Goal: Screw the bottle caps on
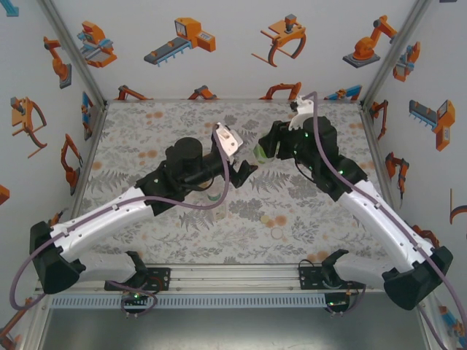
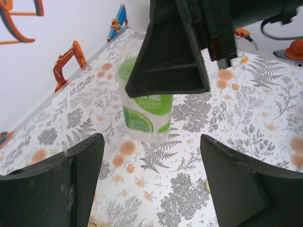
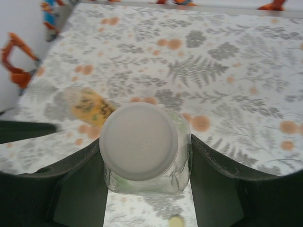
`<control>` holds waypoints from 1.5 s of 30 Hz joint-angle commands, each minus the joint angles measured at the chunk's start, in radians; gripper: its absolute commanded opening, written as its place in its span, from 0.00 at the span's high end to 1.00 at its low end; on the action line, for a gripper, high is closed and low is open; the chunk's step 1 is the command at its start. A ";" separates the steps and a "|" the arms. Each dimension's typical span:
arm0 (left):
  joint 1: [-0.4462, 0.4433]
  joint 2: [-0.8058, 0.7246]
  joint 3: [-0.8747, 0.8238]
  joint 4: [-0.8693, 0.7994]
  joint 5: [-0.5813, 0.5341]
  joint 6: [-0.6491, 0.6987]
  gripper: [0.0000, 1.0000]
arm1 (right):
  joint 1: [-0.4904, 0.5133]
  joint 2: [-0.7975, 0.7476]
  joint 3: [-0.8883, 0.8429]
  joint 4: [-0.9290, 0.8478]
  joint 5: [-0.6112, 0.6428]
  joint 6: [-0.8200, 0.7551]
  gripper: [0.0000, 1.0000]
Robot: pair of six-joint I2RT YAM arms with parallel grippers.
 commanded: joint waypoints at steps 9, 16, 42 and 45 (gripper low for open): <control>0.067 -0.137 -0.082 -0.056 -0.143 -0.183 0.24 | -0.133 0.162 -0.185 0.395 0.133 -0.132 0.60; 0.085 -0.198 -0.099 -0.132 -0.186 -0.225 0.22 | -0.220 0.324 -0.216 0.545 0.119 -0.144 0.61; 0.118 -0.240 -0.106 -0.181 -0.201 -0.269 0.20 | -0.268 0.556 -0.243 0.625 0.102 -0.148 0.54; 0.119 -0.238 -0.105 -0.183 -0.199 -0.271 0.20 | -0.268 0.559 -0.242 0.615 0.105 -0.145 0.49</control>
